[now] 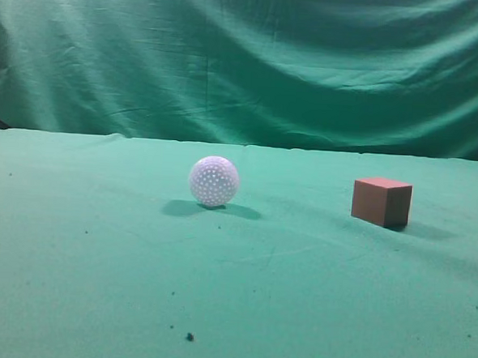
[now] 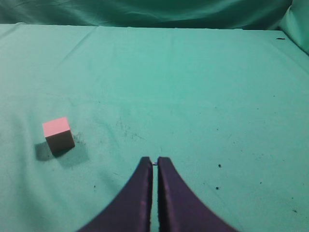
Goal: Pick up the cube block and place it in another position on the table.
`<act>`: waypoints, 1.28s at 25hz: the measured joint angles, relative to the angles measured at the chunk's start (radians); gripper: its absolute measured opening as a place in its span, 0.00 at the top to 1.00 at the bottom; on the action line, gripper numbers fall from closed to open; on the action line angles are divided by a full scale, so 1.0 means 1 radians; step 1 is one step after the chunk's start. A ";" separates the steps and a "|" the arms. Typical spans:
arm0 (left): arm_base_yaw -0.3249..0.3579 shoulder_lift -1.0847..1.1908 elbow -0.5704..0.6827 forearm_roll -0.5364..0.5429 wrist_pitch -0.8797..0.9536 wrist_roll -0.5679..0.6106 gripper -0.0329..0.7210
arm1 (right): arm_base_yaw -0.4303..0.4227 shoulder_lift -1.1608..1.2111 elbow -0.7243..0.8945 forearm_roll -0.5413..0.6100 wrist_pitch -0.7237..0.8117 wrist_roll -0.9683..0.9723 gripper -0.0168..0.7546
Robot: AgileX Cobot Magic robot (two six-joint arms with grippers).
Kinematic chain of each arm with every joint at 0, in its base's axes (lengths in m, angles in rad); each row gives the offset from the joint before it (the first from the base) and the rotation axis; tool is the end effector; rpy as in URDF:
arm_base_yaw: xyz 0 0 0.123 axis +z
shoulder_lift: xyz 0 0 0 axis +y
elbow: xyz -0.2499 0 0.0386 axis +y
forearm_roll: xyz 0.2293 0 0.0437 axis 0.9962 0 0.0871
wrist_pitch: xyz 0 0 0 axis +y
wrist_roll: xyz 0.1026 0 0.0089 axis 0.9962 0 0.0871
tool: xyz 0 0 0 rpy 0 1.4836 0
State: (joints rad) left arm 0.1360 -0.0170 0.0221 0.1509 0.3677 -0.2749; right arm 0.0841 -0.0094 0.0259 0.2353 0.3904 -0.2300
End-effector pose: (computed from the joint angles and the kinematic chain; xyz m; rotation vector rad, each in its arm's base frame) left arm 0.0763 0.0161 0.1712 -0.2865 1.8302 0.0515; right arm 0.0764 0.0156 0.1678 -0.1511 1.8756 0.1331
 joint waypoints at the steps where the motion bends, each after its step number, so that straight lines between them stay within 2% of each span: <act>1: 0.000 0.000 0.000 0.000 0.000 0.000 0.64 | 0.000 0.000 0.000 0.000 0.000 0.000 0.98; 18: 0.000 0.000 0.000 0.000 0.000 0.000 0.64 | 0.000 0.000 0.000 0.000 -0.005 0.000 0.98; 21: 0.000 0.000 0.000 0.000 0.000 0.000 0.64 | 0.000 0.000 0.002 0.041 -0.112 0.000 0.98; 24: 0.000 0.000 0.000 0.000 0.000 0.000 0.64 | 0.000 0.000 0.003 0.166 -0.355 0.000 0.98; 26: 0.000 0.000 0.000 0.000 0.000 0.000 0.64 | 0.000 0.000 0.003 0.203 -0.487 0.000 0.98; 28: 0.000 0.000 0.000 0.000 0.000 0.000 0.64 | 0.000 -0.001 -0.002 0.238 -0.504 0.000 0.98; 32: 0.000 0.000 0.000 0.000 0.000 0.000 0.64 | 0.000 0.058 -0.131 0.223 -0.381 -0.030 0.98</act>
State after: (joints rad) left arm 0.1360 -0.0170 0.0221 0.1509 0.3677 -0.2749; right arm 0.0841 0.0487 -0.1046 0.4588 0.0095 -0.2603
